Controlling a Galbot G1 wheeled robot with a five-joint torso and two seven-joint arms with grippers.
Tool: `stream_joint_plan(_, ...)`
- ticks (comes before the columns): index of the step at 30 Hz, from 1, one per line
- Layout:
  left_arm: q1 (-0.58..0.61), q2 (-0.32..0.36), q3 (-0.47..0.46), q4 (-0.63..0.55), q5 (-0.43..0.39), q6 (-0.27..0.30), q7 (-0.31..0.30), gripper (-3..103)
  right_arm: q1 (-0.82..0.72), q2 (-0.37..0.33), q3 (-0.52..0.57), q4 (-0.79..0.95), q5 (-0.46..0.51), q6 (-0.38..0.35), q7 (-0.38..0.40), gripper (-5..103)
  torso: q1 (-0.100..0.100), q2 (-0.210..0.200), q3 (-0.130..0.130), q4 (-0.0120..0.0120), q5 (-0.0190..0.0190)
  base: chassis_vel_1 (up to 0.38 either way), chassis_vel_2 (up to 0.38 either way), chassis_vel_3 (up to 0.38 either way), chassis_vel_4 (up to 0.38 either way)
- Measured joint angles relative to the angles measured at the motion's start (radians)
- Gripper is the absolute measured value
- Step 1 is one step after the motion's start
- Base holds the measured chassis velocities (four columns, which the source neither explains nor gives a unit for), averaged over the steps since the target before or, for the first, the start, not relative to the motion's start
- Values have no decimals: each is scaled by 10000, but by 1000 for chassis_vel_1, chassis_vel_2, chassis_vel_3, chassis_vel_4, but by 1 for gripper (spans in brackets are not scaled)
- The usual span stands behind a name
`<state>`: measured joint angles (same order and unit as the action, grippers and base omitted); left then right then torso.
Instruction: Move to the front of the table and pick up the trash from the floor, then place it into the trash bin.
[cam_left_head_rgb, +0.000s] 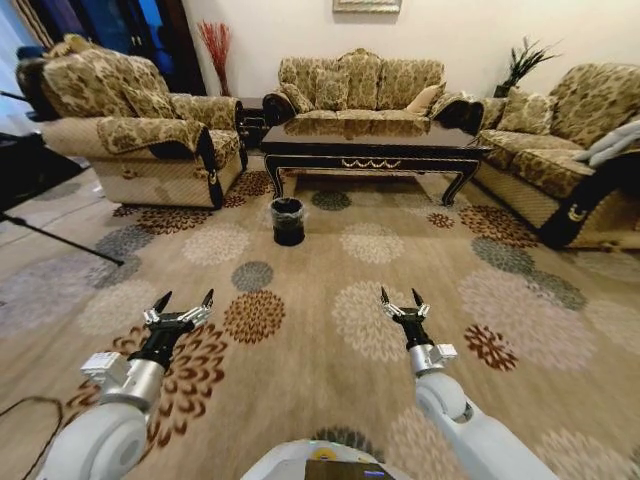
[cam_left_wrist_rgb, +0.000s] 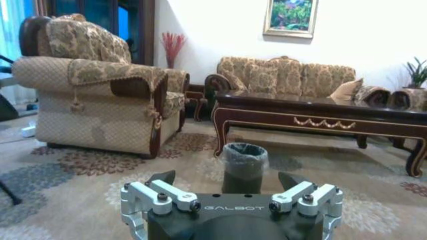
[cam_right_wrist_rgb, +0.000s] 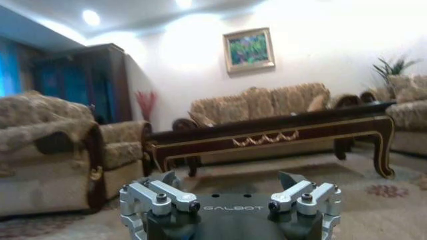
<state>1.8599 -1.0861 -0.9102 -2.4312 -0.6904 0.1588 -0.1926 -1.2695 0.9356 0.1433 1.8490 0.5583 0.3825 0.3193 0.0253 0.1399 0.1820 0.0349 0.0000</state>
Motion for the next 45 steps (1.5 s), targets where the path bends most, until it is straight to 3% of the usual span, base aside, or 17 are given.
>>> stream_joint_plan(4,27,-93,110,-21,151,74,-203,100,-13,13,16,14,-54,119,-141,100,-7,2,-6,-1,-11,245,-287,-259,245)
stream_joint_plan(7,7,-122,133,13,236,130,-368,100,-1,11,74,35,-44,141,-144,100,-7,5,-4,1,1,107,-61,-115,100)
stream_joint_plan(16,-24,-119,110,73,250,8,-338,100,42,37,169,63,40,286,-142,100,6,0,4,0,1,-31,33,46,-36)
stream_joint_plan(27,-84,-156,-166,268,88,-376,313,100,69,18,376,109,106,242,-49,100,58,251,205,0,1,0,0,0,0)
stream_joint_plan(37,-254,-226,-545,363,-52,-389,737,100,-85,-32,1477,390,-522,-102,-352,100,156,666,520,2,1,0,0,0,0)
stream_joint_plan(40,-446,-297,-780,495,-122,-247,884,100,-689,-33,2680,1072,-876,-1452,-243,100,203,849,656,2,1,0,0,0,0)
stream_joint_plan(41,-446,-297,-780,495,-122,-247,884,100,-689,-33,2680,1072,-876,-1452,-243,100,203,849,656,2,1,0,0,0,0)
stream_joint_plan(43,-593,-316,-868,647,-29,-197,1103,100,-1283,-120,3278,1727,-913,-2292,411,100,239,961,730,-1,1,0,0,0,0)
stream_joint_plan(45,-761,-315,-914,779,45,-148,1289,100,-1829,-192,3773,2231,-1050,-2676,668,100,266,1066,807,-1,-1,0,0,0,0)
